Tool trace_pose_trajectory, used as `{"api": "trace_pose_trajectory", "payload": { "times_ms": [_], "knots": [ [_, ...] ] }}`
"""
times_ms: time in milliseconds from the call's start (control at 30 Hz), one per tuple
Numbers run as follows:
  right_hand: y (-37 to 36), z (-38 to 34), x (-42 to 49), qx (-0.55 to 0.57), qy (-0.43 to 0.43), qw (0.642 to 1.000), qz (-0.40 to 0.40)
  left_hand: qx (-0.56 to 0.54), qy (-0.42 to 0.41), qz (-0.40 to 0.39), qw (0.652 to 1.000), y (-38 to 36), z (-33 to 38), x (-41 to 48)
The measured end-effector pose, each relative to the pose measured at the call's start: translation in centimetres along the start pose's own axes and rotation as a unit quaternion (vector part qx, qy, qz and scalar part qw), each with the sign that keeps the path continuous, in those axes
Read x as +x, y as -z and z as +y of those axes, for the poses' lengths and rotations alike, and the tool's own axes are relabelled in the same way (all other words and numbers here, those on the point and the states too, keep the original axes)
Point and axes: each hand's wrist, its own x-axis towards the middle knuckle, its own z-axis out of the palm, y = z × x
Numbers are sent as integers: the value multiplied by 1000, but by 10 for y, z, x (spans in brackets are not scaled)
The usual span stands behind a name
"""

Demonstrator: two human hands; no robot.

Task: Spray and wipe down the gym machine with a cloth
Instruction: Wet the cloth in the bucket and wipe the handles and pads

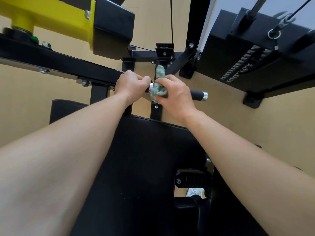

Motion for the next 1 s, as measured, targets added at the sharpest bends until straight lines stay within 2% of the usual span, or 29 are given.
{"api": "trace_pose_trajectory", "payload": {
  "times_ms": [67, 167, 367, 467, 700, 800, 900, 1000],
  "knots": [
    [-5, -9, 7, 15, 18, 1000, -6, -5, -1, 6, 1000, -1, -1, 0],
    [4, 1, 6, 13, -3, 999, -31, -13, 0, 6, 1000, -1, -3, 0],
    [42, 52, -17, -63, -116, 991, -8, -39, -24, 15, 999, -6, -10, 2],
    [45, 55, -23, -99, -141, 985, 5, -46, -25, 25, 998, -7, -10, 3],
    [-6, -6, 4, -20, -37, 999, 12, -51, -20, 42, 998, -8, -12, 5],
    [-6, -8, 5, -22, -18, 1000, 6, -54, -19, 44, 997, -8, -12, 5],
    [16, 18, -8, -64, -51, 997, -4, -67, -22, 35, 997, -7, -13, 4],
    [39, 44, -22, -106, -130, 986, 6, -67, -28, 39, 997, -6, -12, 1]
  ]
}}
